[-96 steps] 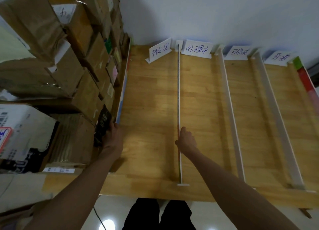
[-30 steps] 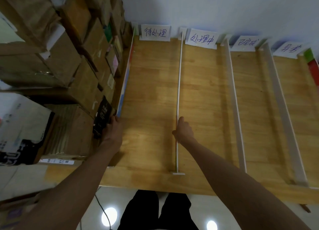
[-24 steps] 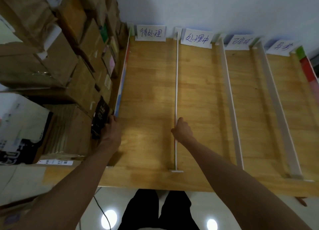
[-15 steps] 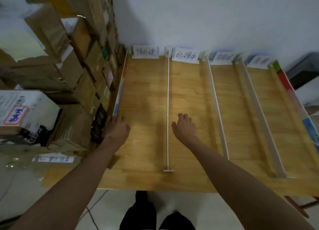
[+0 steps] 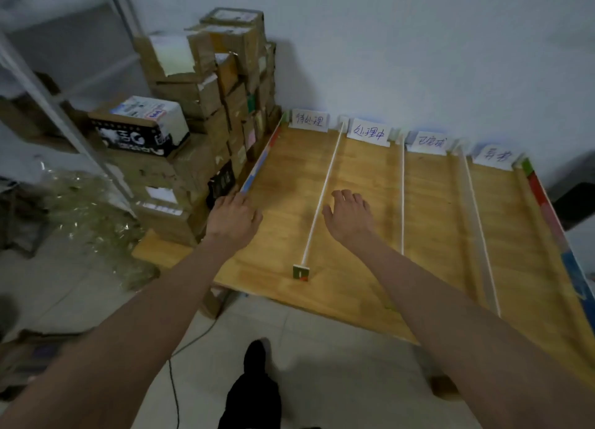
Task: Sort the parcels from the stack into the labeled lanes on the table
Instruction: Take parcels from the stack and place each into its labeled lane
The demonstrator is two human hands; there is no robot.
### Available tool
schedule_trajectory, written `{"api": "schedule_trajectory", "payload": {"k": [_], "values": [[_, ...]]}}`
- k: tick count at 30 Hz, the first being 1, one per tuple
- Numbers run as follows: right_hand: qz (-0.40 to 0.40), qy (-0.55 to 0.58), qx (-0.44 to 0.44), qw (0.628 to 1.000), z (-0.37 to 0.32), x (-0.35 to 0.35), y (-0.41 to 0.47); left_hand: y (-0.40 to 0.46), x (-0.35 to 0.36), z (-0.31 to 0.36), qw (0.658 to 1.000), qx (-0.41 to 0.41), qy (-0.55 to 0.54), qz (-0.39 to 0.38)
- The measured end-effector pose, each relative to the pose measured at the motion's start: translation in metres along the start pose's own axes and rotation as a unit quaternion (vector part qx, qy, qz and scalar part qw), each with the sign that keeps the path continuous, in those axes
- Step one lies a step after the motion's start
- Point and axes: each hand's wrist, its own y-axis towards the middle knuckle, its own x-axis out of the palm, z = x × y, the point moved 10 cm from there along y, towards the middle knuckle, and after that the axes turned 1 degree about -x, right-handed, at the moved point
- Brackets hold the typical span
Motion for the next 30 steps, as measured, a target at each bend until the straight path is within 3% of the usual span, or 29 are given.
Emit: {"api": "schedule_trajectory", "payload": {"k": [10,17,23,30], "values": [[0.031,0.033,-0.088,0.995,-0.106,-0.065,-0.032,-0.077,-0.085,-0.083,0.995,-0.085,0.02,0.039],[0.035,0.101,-0.124,0.986,-0.19,-0.087,-0.015,-0.083,-0.13,-0.163,0.989,-0.122,0.015,0.079],[-0.007,0.218,-0.058,0.974,-0.252,-0.086,0.031,-0.034,-0.149,-0.24,0.979,-0.15,-0.097,0.095],[-0.044,0.315,0.02,0.948,-0.307,-0.078,0.094,0.044,-0.149,-0.3,0.941,-0.199,-0.253,0.103]]}}
